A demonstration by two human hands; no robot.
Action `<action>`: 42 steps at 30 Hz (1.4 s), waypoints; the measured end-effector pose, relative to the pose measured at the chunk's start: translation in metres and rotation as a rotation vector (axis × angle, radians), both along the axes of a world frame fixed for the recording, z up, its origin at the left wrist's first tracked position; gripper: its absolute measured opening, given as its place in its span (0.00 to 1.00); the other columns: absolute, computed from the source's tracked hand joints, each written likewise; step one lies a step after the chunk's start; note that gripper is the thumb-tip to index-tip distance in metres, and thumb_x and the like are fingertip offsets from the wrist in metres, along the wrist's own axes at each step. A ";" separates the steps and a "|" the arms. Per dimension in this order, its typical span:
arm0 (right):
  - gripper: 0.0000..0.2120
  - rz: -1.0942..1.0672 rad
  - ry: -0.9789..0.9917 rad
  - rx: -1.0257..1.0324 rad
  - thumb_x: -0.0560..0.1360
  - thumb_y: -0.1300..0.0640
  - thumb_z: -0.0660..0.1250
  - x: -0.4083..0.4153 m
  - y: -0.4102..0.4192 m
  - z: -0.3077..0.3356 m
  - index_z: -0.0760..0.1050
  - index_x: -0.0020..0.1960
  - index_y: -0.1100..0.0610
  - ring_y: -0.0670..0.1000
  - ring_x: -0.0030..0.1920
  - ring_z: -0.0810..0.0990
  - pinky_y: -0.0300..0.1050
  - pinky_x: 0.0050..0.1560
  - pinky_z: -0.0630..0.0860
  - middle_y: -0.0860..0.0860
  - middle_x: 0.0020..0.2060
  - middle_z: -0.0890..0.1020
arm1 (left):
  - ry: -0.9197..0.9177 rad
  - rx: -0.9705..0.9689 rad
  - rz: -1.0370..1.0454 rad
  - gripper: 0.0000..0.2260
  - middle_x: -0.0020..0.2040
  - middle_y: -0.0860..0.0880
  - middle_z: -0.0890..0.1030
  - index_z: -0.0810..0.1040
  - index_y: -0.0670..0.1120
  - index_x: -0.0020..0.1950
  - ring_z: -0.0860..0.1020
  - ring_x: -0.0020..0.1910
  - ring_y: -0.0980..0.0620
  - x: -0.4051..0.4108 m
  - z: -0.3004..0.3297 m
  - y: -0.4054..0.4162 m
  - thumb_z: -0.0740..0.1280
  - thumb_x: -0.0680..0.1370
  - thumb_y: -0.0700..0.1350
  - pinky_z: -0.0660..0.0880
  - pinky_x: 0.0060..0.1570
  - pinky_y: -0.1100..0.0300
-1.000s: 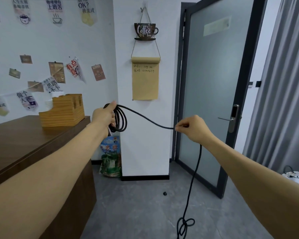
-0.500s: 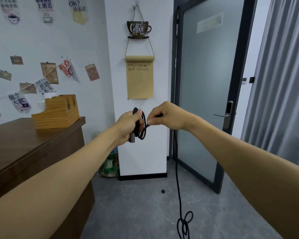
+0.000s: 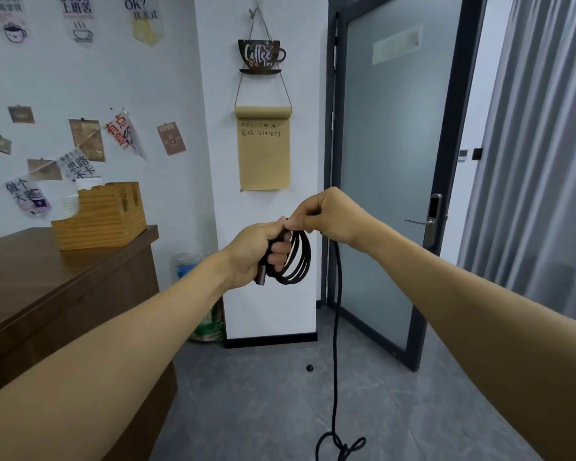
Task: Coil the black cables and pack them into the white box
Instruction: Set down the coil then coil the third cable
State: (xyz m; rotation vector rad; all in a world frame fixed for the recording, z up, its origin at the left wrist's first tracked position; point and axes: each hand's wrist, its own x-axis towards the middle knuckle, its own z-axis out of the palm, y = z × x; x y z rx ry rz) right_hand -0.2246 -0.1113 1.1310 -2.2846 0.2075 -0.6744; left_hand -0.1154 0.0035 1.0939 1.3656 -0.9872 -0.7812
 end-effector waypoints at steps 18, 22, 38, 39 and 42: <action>0.10 -0.182 -0.017 0.421 0.74 0.55 0.69 -0.004 -0.041 -0.058 0.77 0.35 0.57 0.47 0.29 0.64 0.39 0.30 0.62 0.51 0.28 0.69 | 0.289 -0.194 0.362 0.19 0.20 0.56 0.58 0.61 0.50 0.31 0.54 0.17 0.59 0.056 0.001 0.036 0.64 0.78 0.46 0.55 0.17 0.68; 0.06 -0.317 -0.072 0.344 0.74 0.55 0.70 -0.011 -0.051 -0.066 0.81 0.41 0.57 0.48 0.30 0.68 0.39 0.30 0.66 0.51 0.28 0.73 | 0.371 -0.251 0.539 0.18 0.18 0.56 0.61 0.63 0.49 0.31 0.56 0.15 0.59 0.076 0.007 0.047 0.64 0.79 0.45 0.55 0.16 0.69; 0.10 -0.170 0.289 -0.847 0.76 0.54 0.61 0.017 0.012 -0.012 0.81 0.51 0.50 0.46 0.46 0.74 0.44 0.44 0.73 0.43 0.44 0.79 | 0.032 -0.257 0.464 0.13 0.30 0.51 0.64 0.64 0.47 0.38 0.63 0.28 0.54 0.045 0.014 0.012 0.56 0.83 0.47 0.65 0.31 0.63; 0.10 -0.136 0.295 -0.835 0.76 0.54 0.61 0.016 0.013 -0.009 0.81 0.51 0.50 0.46 0.45 0.72 0.44 0.44 0.72 0.42 0.41 0.77 | 0.023 -0.245 0.446 0.13 0.31 0.51 0.64 0.63 0.47 0.38 0.63 0.29 0.54 0.043 0.012 0.010 0.56 0.83 0.47 0.66 0.32 0.62; 0.08 -0.041 0.307 -0.766 0.76 0.55 0.63 0.014 0.014 -0.003 0.81 0.51 0.52 0.45 0.44 0.71 0.43 0.46 0.71 0.40 0.36 0.72 | 0.005 -0.213 0.404 0.13 0.31 0.51 0.65 0.63 0.47 0.38 0.64 0.29 0.54 0.038 0.006 0.005 0.56 0.83 0.47 0.67 0.34 0.61</action>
